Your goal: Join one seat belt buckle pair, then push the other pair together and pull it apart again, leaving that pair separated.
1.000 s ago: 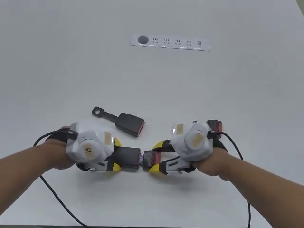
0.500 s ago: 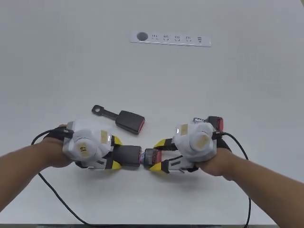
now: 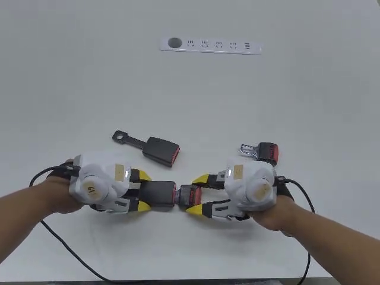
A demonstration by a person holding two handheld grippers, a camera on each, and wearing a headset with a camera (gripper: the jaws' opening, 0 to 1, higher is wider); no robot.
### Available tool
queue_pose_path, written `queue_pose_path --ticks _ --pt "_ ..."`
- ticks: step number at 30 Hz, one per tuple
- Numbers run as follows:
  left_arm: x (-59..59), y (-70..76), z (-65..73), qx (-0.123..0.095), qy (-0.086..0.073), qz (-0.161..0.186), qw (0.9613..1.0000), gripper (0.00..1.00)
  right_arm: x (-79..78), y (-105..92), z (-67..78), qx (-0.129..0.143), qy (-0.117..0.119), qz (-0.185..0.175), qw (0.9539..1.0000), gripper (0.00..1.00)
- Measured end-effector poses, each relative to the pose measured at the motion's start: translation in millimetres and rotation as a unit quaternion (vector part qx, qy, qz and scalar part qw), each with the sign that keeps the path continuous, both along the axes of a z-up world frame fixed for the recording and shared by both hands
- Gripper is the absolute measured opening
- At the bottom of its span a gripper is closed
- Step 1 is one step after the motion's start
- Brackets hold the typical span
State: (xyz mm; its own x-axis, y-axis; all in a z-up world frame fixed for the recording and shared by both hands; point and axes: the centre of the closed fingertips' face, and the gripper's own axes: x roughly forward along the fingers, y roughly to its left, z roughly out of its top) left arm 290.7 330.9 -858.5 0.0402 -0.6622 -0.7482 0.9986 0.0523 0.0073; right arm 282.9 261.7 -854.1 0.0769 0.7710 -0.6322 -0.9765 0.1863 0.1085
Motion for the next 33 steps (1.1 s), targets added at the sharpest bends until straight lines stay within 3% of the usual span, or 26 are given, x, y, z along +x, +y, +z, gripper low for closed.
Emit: queue_pose_path --ticks 16,25,33 --pt "-0.4 0.7 1.4 -0.019 -0.003 -0.002 0.9998 0.31 -0.1 0.5 0.9 0.015 -0.006 0.000 0.9999 0.31" --pt "-0.3 1.3 1.9 -0.029 -0.008 0.000 0.9995 0.31 -0.8 0.8 1.3 0.020 -0.022 -0.006 0.9995 0.31" --pt "-0.6 1.1 1.7 -0.035 -0.009 -0.001 0.9993 0.31 -0.6 -0.1 0.3 0.030 -0.012 -0.012 0.9994 0.31"
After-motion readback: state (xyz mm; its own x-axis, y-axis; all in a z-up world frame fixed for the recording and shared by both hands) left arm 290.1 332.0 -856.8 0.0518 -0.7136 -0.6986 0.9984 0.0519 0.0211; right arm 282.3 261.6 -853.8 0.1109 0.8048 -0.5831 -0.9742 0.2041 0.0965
